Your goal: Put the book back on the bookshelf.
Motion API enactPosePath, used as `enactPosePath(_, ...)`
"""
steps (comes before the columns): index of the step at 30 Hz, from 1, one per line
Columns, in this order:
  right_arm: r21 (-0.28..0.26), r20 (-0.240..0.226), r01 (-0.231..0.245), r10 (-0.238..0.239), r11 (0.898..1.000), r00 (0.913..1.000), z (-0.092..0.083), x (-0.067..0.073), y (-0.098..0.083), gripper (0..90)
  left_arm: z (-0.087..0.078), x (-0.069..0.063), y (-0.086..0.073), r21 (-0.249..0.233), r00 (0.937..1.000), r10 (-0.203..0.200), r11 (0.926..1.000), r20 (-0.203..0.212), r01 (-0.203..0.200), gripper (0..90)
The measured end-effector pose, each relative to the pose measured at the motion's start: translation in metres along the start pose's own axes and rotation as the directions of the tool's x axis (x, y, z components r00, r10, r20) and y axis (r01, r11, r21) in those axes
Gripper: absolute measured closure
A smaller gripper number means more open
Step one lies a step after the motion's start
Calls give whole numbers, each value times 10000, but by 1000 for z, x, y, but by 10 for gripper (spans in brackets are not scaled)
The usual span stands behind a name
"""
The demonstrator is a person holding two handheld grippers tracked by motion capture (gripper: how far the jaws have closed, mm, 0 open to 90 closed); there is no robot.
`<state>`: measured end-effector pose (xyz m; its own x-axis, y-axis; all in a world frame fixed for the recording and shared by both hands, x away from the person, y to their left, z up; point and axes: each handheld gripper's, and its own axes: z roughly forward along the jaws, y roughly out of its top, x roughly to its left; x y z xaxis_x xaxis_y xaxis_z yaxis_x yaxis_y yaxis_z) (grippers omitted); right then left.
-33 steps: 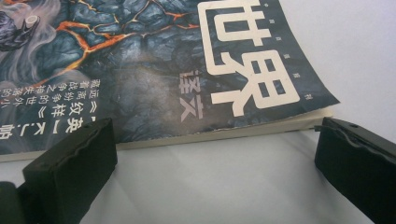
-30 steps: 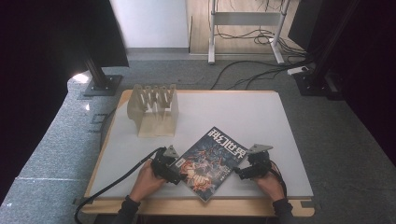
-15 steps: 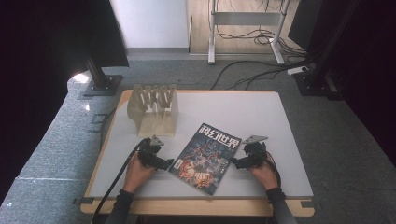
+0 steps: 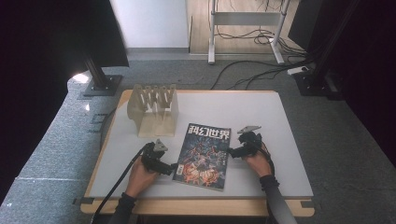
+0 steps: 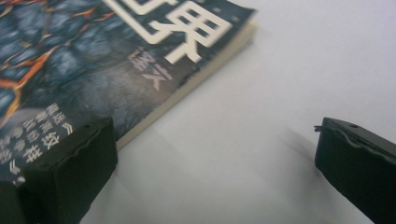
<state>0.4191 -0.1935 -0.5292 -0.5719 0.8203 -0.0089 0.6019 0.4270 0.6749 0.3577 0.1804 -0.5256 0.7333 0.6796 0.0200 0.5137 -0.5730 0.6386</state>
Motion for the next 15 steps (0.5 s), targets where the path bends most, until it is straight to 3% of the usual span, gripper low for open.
enactPosePath(3, -25, 170, -207, 207, 9998, 9996, 6, -4, 5, 0, 0, -13, -1, -40, 9992, 126, 9999, 372, -124, 0)
enactPosePath(10, 16, 235, -310, 310, 9995, 9992, 13, -7, 14, 0, 1, -27, -2, -135, 9985, 263, 9996, 488, -256, 0)
enactPosePath(15, 10, 476, -334, 333, 9994, 9983, 21, -7, 22, 0, 3, -40, 0, -229, 9955, 593, 9981, 737, -578, 0)
